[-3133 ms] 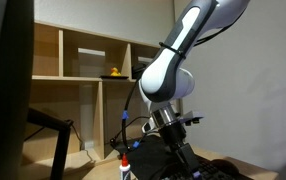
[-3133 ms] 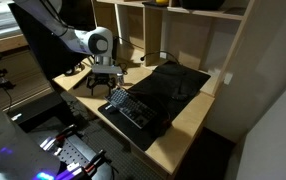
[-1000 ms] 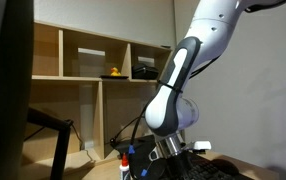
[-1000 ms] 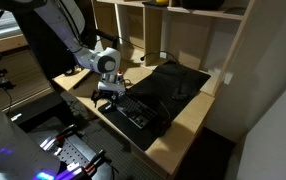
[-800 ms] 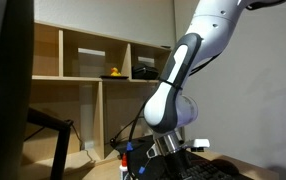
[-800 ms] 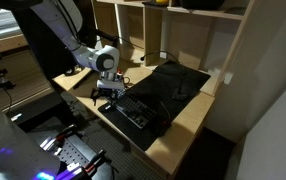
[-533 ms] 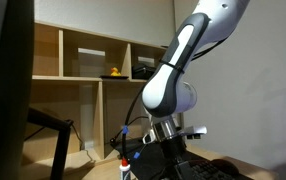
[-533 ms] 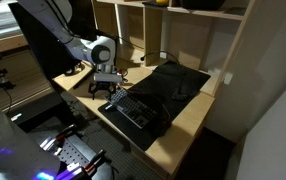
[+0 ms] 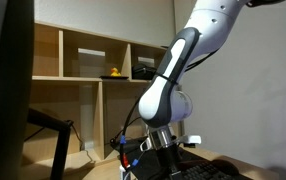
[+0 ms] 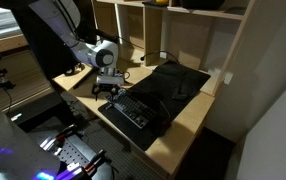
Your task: Press a key on the keyboard
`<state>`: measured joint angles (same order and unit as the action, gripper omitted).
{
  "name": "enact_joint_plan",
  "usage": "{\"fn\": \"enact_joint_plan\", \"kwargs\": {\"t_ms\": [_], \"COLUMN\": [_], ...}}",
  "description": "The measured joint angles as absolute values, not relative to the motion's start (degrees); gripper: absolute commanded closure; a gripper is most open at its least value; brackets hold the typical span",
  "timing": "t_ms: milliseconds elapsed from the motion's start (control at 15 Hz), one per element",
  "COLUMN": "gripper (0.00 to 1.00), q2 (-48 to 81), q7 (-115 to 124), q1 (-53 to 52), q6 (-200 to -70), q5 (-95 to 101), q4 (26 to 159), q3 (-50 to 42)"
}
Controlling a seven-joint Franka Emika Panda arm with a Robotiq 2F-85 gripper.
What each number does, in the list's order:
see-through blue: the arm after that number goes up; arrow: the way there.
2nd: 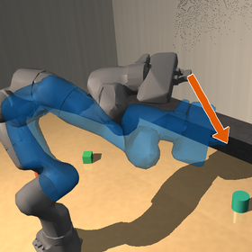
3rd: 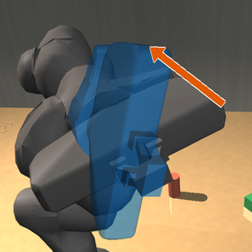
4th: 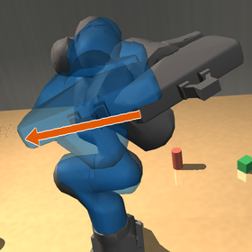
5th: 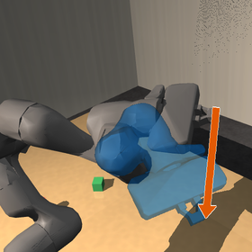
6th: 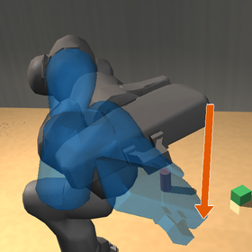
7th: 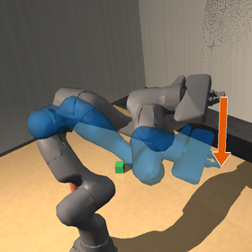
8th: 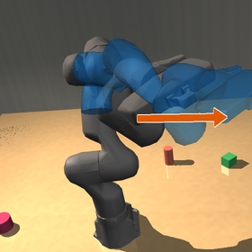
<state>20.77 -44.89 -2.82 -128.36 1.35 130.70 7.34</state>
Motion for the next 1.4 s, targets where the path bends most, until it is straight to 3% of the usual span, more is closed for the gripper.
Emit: {"fn": "enact_joint_plan", "kwargs": {"t_ms": [933,1400], "gripper": [0.00,0.00], "q2": [22.55,22.62], "q7": [-44.63,-48.69], "q1": [-2.52,-1.95], "q6": [-128.67,-121.15], "q5": [1.07,0.75], "q4": [129.22,128.69], "q3": [7.82,8.69]}}
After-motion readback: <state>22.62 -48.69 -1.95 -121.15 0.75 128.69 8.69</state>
